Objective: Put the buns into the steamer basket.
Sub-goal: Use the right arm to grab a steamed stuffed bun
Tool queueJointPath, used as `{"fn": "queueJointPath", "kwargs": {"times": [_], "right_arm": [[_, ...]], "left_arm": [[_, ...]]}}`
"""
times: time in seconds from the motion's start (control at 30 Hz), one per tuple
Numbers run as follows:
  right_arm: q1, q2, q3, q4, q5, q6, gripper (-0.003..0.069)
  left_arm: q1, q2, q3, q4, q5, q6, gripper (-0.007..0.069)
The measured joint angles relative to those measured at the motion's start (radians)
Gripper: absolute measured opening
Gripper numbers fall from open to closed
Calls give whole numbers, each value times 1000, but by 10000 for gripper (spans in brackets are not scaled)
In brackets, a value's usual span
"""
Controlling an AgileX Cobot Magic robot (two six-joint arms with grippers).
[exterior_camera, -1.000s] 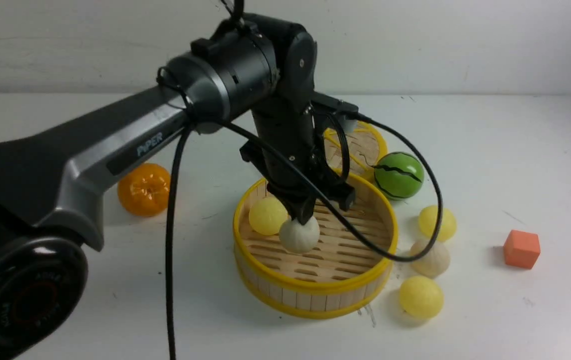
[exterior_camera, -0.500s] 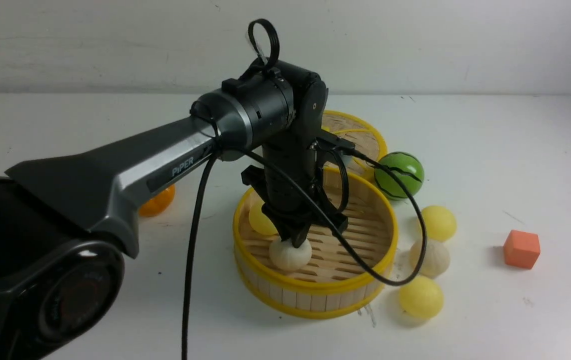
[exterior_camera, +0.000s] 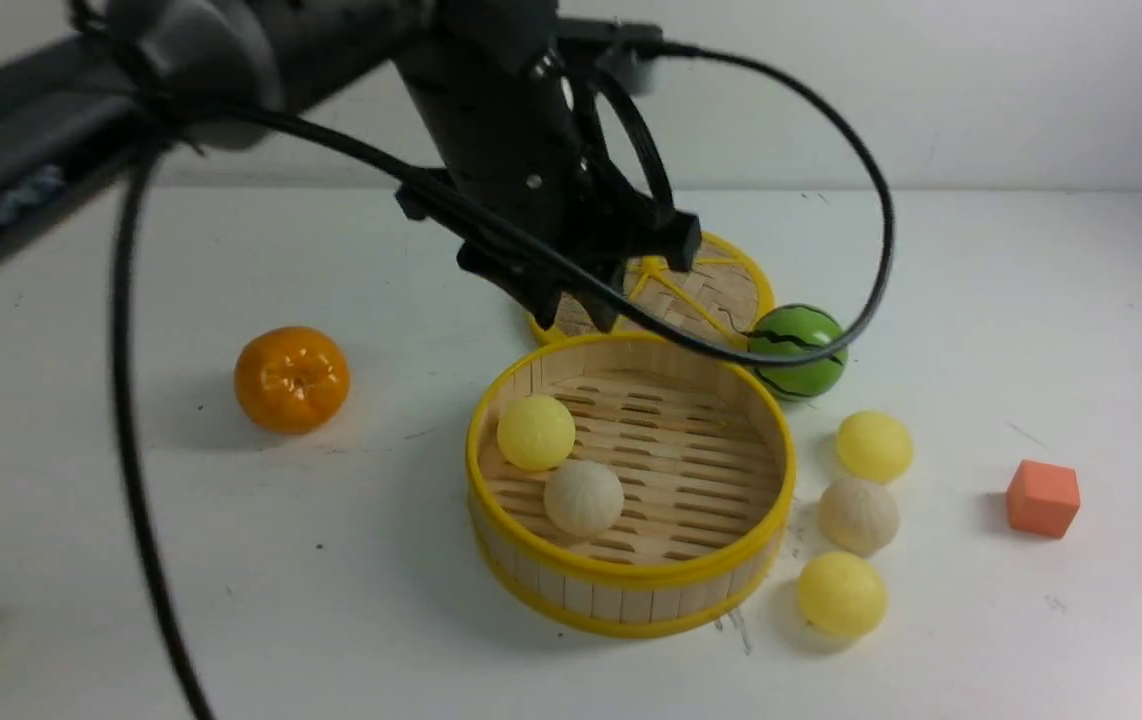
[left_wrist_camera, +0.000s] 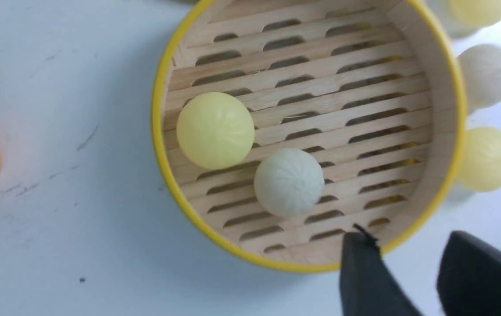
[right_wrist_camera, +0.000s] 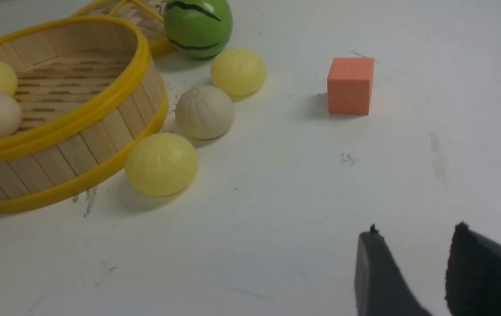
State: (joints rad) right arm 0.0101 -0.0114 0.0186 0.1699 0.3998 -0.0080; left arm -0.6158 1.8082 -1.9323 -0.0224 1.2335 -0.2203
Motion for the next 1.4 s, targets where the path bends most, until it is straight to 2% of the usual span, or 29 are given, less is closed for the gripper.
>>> {"fn": "queueJointPath", "kwargs": {"times": [0.03,0.13,0.23,0.4,0.43,0.5,0.6,0.73,0.97,1.2,1.4], "right_arm": [[0,0,0,0,0,0,239],[0,0,0,0,0,0,239],[0,0,0,0,0,0,239],[0,0,0,0,0,0,239],[0,0,0,0,0,0,239],[0,0,0,0,0,0,239],[0,0,0,0,0,0,239],[0,0,0,-7,0,0,239],[0,0,1,-48,-27,15,239],[0,0,8,134,-212,155,239],[0,0,8,239,-307,205,239]], "left_arm": [[0,-60,42,-6,0,-6,104],[0,-225,181,-26,1,-7,-13],[0,-390,367,-37,-21,-7,-13],[0,-815,869,-40,-367,-7,-13],[0,-815,869,-42,-367,-7,-13],[0,-1038,1127,-51,-605,-6,-13],[0,-1233,1347,-58,-803,2,-13],[0,-1479,1612,-88,-984,5,-13],[0,-1655,1758,-95,-1022,6,-13],[0,-1661,1761,-117,-997,6,-13],[0,-1661,1762,-118,-954,6,-13]]}}
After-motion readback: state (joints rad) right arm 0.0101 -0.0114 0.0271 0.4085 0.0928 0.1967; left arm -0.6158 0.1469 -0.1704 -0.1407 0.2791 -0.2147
